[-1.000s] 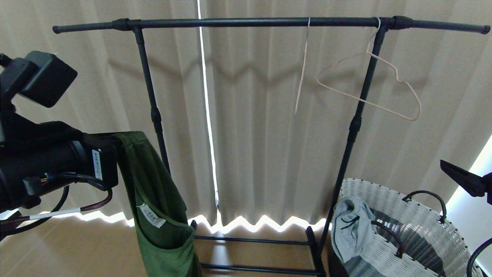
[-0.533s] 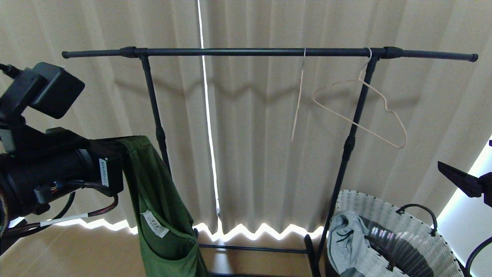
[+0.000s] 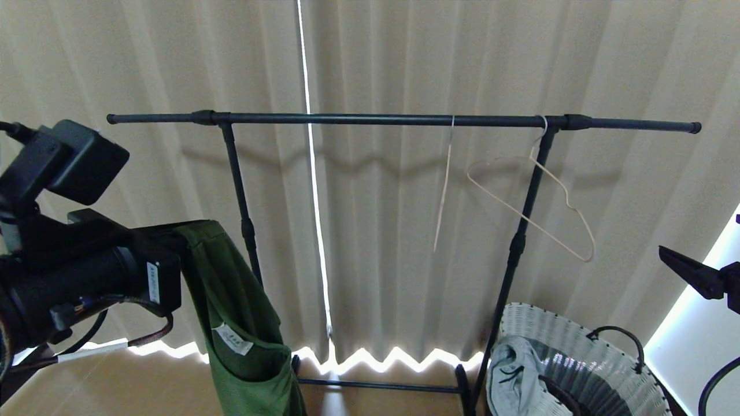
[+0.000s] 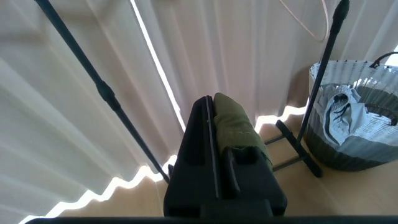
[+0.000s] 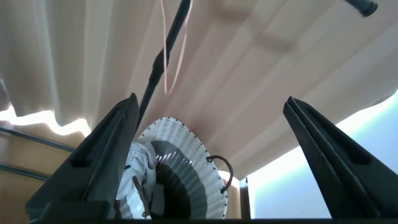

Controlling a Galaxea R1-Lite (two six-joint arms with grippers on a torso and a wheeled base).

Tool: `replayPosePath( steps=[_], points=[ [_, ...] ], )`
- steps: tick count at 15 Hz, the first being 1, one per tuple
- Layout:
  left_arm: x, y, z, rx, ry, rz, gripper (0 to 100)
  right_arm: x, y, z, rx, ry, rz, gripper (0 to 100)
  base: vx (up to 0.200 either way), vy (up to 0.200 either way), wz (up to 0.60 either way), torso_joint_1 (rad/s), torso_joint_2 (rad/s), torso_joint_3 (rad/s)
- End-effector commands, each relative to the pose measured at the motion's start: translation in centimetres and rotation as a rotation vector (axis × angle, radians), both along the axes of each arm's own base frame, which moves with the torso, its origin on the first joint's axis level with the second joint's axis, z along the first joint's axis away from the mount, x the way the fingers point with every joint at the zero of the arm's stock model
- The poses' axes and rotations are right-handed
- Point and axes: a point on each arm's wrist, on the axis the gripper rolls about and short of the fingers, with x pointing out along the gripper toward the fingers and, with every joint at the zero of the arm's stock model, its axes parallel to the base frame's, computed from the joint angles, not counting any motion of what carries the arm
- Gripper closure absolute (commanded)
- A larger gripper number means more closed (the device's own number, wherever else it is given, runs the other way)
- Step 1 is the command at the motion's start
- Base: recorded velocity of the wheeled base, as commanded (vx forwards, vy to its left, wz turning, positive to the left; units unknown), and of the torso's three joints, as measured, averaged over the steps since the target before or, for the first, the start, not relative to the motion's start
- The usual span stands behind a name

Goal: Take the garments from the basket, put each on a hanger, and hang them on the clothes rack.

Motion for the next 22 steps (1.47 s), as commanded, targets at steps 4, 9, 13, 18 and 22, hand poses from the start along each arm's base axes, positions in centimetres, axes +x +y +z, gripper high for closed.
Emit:
replayPosePath(
  steps=[4, 9, 13, 18, 22],
  points=[
    [-1.1, 0.6, -0.8, 0.038, -0.014, -0.008, 100, 2.0, -0.6, 1.1, 0.014, -0.004, -0.009, 0, 0.0, 0.0, 0.0, 0.052, -0.11, -0.058],
    [-1.2, 0.6, -0.9, 0.038, -0.012, -0.009, 100, 3.3, -0.7, 1.6, 0.06, 0.083, -0.017, 0, 0.0, 0.0, 0.0, 0.0, 0.0, 0.0],
    [-1.1, 0.6, -1.3, 0.044, 0.002, -0.009, 100, 3.6, -0.7, 1.3, 0.071, 0.165, -0.015, 0, 0.1, 0.0, 0.0, 0.004, 0.0, 0.001],
    [-1.2, 0.6, -1.2, 0.043, -0.001, -0.009, 100, 3.8, -0.7, 1.6, 0.092, 0.158, -0.022, 0, 0.2, 0.0, 0.0, 0.008, 0.0, -0.001],
    [-1.2, 0.7, -1.7, 0.049, 0.016, -0.006, 100, 4.9, -0.6, 1.8, 0.152, 0.222, -0.021, 0, 0.2, 0.0, 0.0, 0.005, 0.0, 0.001]
  ],
)
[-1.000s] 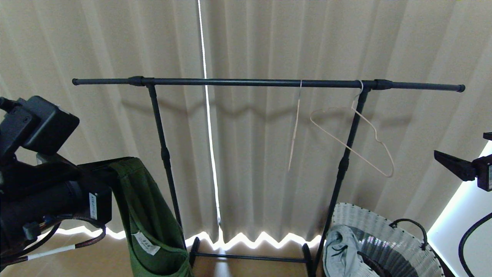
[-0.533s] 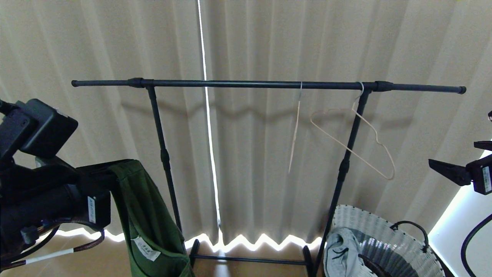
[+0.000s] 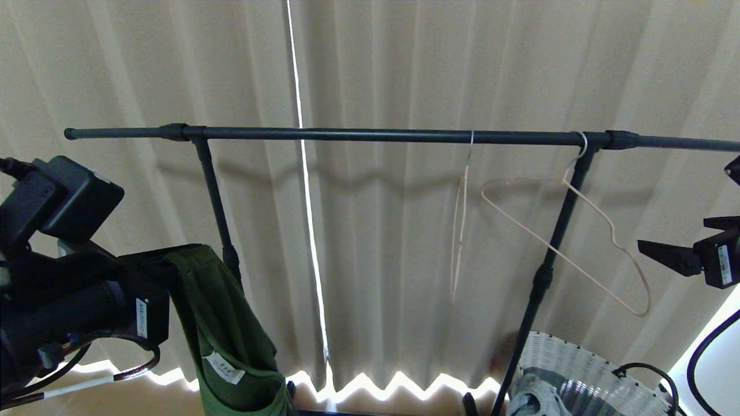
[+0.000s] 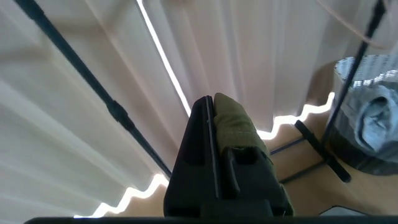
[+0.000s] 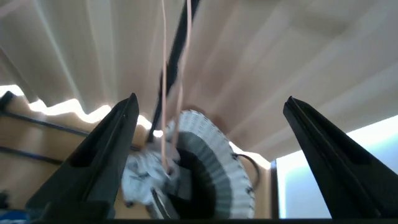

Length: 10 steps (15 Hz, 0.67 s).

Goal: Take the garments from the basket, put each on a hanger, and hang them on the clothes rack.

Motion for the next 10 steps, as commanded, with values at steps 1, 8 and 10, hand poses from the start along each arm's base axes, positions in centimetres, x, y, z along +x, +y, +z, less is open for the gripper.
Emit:
replayPosePath(
  steps=[1, 8, 10],
  points=[
    [0.1, 0.0, -0.4, 0.007, 0.013, 0.004, 100, 1.6, -0.1, 0.1, 0.036, 0.023, -0.008, 0, 0.0, 0.0, 0.0, 0.0, 0.0, 0.0],
    [-0.5, 0.3, -0.7, -0.005, -0.022, 0.001, 100, 5.0, -0.4, -2.0, 0.151, 0.151, -0.066, 0, 0.0, 0.0, 0.0, 0.0, 0.0, 0.0],
    [-0.5, 0.3, -0.9, -0.003, -0.018, 0.001, 100, 6.5, -0.6, -3.1, 0.207, 0.194, -0.075, 0, 0.0, 0.0, 0.0, 0.0, 0.0, 0.0]
  ],
)
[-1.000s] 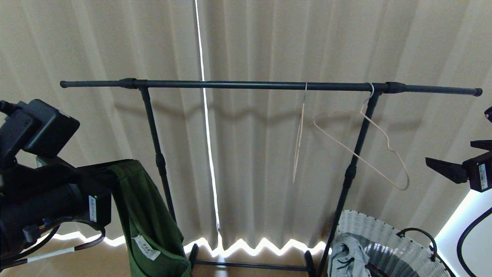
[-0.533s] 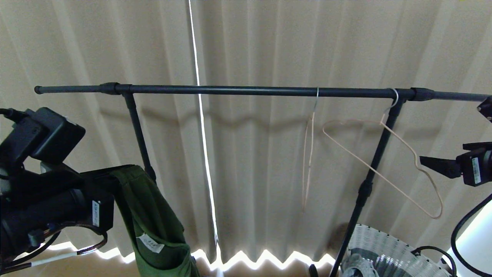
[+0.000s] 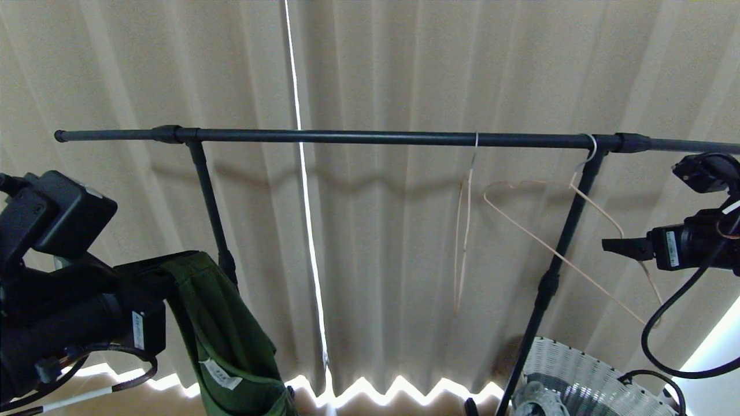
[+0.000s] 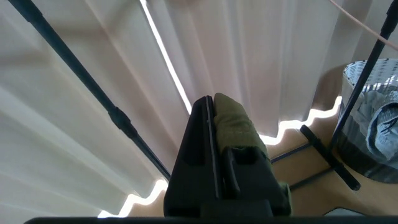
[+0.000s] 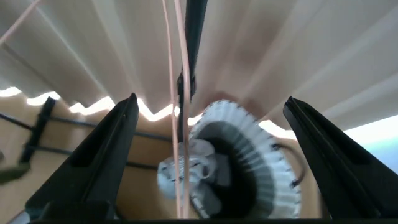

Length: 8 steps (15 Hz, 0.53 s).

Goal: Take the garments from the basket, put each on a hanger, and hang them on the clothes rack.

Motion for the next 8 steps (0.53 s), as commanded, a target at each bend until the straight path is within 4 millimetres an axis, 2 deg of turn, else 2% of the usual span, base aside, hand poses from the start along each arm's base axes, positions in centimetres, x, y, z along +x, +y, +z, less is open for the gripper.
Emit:
replayPosePath(
  steps=[1, 4, 6, 8],
  points=[
    [0.0, 0.0, -0.1, 0.001, 0.003, 0.002, 100, 1.6, -0.1, -1.1, 0.056, 0.043, 0.01, 0, 0.0, 0.0, 0.0, 0.0, 0.0, 0.0],
    [0.0, 0.0, -0.1, 0.001, 0.003, 0.002, 100, 2.0, 0.9, -1.2, 0.071, 0.047, 0.053, 0, 0.0, 0.0, 0.0, 0.0, 0.0, 0.0],
    [-0.1, 0.0, -0.2, 0.002, 0.006, 0.001, 100, 3.1, 0.8, -2.2, 0.073, 0.07, 0.052, 0, 0.0, 0.0, 0.0, 0.0, 0.0, 0.0],
    [-0.2, 0.1, -0.1, -0.002, 0.0, -0.001, 100, 3.4, 0.8, -2.3, 0.071, 0.07, 0.05, 0, 0.0, 0.0, 0.0, 0.0, 0.0, 0.0]
  ],
)
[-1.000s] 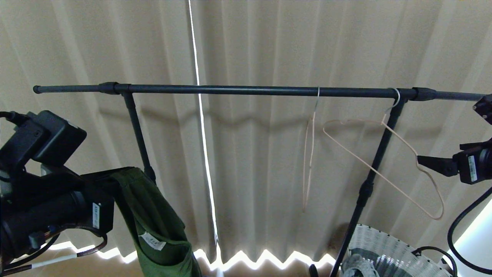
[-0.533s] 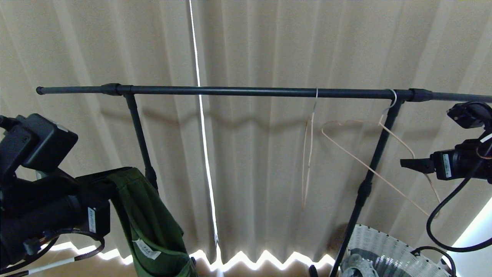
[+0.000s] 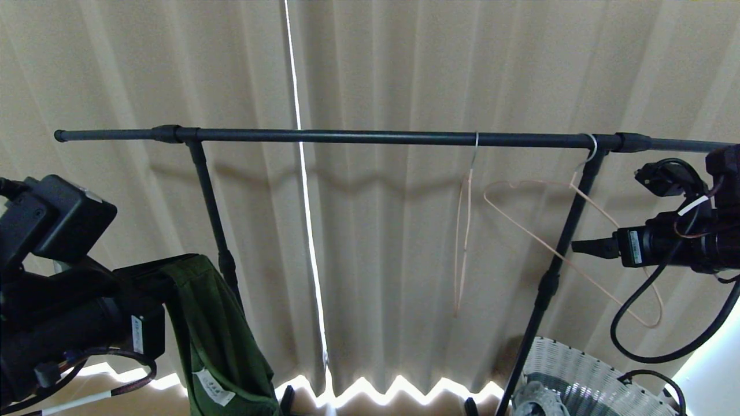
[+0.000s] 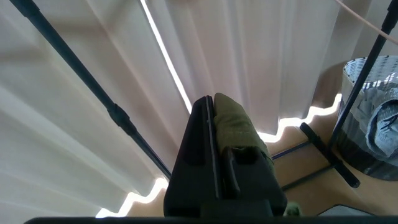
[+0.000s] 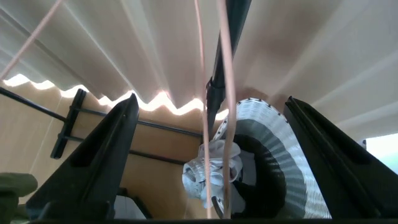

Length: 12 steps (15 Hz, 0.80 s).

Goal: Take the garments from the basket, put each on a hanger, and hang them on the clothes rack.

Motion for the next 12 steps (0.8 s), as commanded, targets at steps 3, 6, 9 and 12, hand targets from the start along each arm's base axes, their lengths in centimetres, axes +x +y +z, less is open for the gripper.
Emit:
replayPosePath(
  steps=[3, 6, 9, 12],
  points=[
    [-0.1, 0.0, 0.0, -0.002, -0.003, 0.0, 100, 1.1, -0.1, -0.5, 0.0, 0.017, 0.0, 0, 0.0, 0.0, 0.0, 0.0, 0.0, 0.0],
    [-0.1, 0.0, 0.0, -0.002, -0.003, -0.002, 100, 1.2, -0.1, -0.5, 0.0, 0.016, 0.0, 0, 0.0, 0.0, 0.0, 0.0, 0.0, 0.0],
    [-0.1, 0.1, 0.1, -0.003, -0.005, 0.0, 100, 1.5, -0.1, -1.0, 0.001, 0.03, 0.0, 100, 0.0, 0.0, 0.0, 0.0, 0.0, 0.0],
    [-0.1, 0.1, 0.1, -0.003, -0.006, 0.0, 100, 1.6, -0.1, -0.8, 0.003, 0.025, 0.003, 100, 0.0, 0.0, 0.0, 0.0, 0.0, 0.0]
  ],
)
